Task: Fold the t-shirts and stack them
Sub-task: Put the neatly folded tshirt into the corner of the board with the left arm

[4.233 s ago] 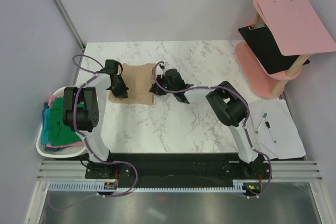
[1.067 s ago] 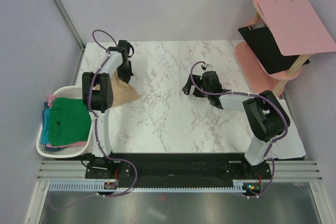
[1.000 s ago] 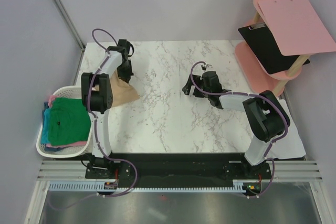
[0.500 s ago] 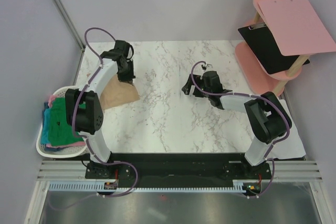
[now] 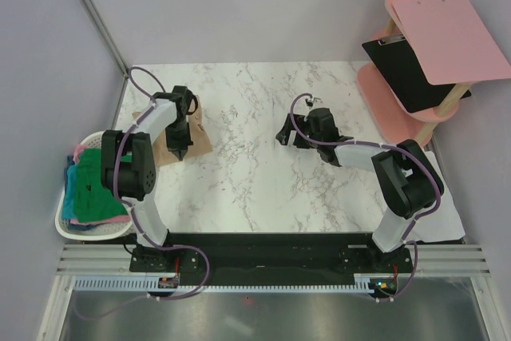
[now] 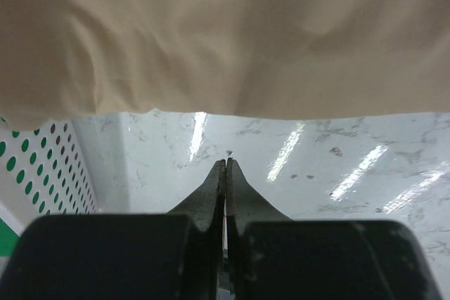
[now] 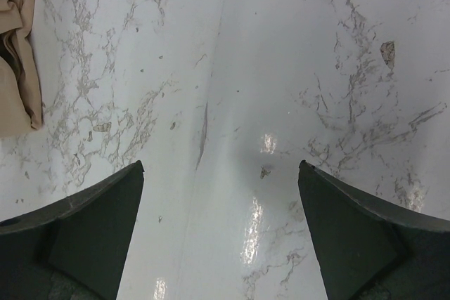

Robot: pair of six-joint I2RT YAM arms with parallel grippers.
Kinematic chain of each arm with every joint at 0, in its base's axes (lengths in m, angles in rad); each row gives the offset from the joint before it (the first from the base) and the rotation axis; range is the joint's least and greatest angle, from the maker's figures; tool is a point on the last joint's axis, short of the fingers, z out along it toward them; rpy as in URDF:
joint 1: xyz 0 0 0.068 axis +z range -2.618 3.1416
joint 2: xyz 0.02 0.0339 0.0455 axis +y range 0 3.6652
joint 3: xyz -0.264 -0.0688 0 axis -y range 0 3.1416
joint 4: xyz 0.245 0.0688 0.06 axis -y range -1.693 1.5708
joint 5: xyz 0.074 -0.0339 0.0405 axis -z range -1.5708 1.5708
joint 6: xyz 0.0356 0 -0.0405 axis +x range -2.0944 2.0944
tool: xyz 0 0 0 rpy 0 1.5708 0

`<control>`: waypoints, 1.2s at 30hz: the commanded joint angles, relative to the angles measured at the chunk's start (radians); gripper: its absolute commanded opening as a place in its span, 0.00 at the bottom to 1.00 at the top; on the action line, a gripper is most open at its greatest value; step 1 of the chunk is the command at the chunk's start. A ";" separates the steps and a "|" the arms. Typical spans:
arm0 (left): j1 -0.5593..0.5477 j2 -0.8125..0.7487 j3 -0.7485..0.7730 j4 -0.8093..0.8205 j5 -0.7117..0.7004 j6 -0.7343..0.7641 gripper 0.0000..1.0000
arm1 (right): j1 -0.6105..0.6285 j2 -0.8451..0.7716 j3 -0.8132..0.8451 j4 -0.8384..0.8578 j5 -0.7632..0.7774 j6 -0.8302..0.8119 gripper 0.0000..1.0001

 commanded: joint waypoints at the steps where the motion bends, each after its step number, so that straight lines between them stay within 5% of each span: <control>1: 0.008 0.041 -0.047 -0.030 -0.052 -0.045 0.02 | -0.009 -0.009 0.027 0.032 -0.034 0.001 0.98; 15: 0.064 0.198 -0.009 -0.006 -0.133 -0.093 0.02 | -0.037 -0.014 -0.004 0.052 -0.062 0.003 0.98; 36: 0.208 0.384 0.411 -0.031 -0.239 -0.082 0.02 | -0.051 -0.002 -0.009 0.054 -0.089 -0.011 0.98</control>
